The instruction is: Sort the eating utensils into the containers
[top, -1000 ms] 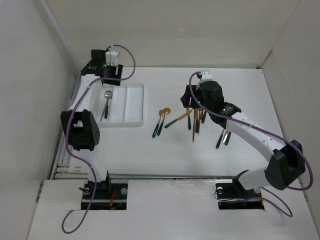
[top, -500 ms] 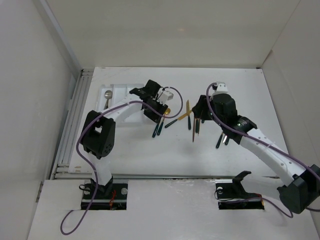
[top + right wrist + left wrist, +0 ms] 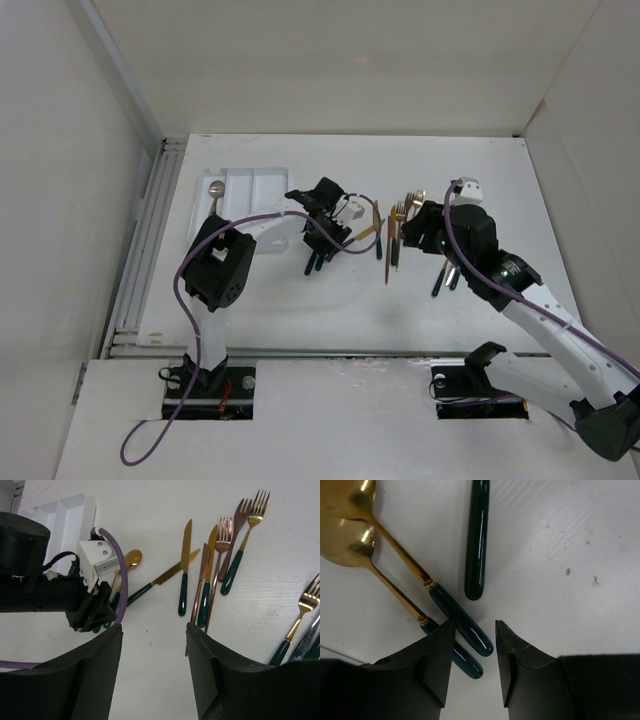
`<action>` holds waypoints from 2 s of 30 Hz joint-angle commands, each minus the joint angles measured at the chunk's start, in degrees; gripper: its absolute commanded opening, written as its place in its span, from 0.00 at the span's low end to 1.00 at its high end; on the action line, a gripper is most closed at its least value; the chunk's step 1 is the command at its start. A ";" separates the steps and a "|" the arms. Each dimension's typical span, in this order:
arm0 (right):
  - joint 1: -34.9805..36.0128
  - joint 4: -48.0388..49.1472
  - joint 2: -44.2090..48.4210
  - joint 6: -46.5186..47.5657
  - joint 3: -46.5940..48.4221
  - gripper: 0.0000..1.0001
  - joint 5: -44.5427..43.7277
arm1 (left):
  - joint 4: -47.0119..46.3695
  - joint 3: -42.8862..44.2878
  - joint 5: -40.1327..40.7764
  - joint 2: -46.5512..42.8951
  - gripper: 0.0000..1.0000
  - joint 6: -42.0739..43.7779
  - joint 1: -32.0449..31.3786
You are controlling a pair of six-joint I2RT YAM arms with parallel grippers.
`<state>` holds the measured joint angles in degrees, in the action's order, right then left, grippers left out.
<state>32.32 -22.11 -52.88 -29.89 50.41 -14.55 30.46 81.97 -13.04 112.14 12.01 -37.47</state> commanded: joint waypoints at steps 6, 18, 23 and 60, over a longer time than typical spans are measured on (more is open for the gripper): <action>0.47 -2.41 4.10 -1.49 -1.11 0.59 -3.03 | -2.77 0.82 2.84 2.11 0.35 -2.69 -0.14; 0.47 -2.94 5.25 0.18 -1.63 0.59 -5.31 | -2.78 1.34 3.02 6.95 0.27 -2.69 -0.14; 0.47 -3.47 5.25 1.76 -1.11 0.59 -5.84 | -2.77 3.27 2.50 9.06 0.00 -3.22 -0.14; 3.19 12.35 -19.10 5.02 6.72 0.58 4.17 | -6.55 -1.55 7.24 -9.66 0.00 5.13 42.57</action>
<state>34.83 -13.72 -72.55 -25.74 53.36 -11.11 26.87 81.06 -4.60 101.91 15.55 4.23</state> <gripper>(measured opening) 0.582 0.120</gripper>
